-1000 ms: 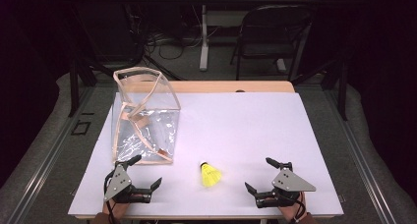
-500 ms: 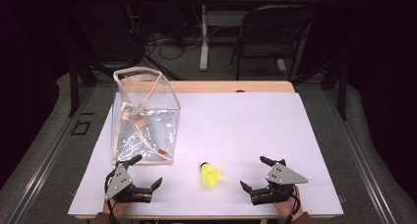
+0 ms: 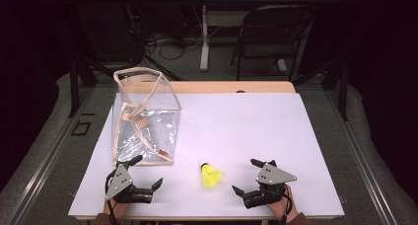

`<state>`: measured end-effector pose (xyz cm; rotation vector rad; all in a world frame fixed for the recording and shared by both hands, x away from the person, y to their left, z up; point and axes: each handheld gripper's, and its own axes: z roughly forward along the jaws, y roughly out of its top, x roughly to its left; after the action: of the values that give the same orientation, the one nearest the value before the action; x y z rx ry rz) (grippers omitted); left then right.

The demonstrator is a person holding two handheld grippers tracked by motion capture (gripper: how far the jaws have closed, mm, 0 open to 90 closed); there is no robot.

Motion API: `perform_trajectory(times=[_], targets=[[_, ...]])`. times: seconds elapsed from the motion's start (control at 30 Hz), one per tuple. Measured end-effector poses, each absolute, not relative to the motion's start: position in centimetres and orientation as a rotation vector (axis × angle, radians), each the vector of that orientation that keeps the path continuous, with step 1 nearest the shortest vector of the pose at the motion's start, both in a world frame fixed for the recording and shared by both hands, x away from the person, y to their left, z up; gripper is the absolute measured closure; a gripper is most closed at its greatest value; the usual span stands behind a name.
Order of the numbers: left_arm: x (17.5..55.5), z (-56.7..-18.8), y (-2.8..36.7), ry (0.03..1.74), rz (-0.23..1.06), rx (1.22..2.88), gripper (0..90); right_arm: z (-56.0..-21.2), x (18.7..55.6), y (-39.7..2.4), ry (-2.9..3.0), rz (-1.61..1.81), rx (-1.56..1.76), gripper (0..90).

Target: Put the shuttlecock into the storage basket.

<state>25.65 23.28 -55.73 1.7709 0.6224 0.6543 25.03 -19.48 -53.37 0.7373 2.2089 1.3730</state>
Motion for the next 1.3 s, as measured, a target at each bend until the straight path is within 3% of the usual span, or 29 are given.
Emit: perform_trajectory(times=[1.03, 1.13, 1.3], targets=[[25.8, -55.6, 23.2, 0.615, 0.654, 1.768, 0.0, -53.9, 25.7, -15.3, 2.365, 1.288, 0.712, 0.0], [25.8, -55.7, 23.3, 0.626, 0.641, 1.773, 0.0, -53.9, 26.1, -14.9, 2.368, 1.276, 0.735, 2.6], [26.0, -55.7, 23.3, 0.619, 0.645, 1.777, 0.0, -54.0, 26.7, -14.2, 2.385, 1.248, 0.734, 14.3]])
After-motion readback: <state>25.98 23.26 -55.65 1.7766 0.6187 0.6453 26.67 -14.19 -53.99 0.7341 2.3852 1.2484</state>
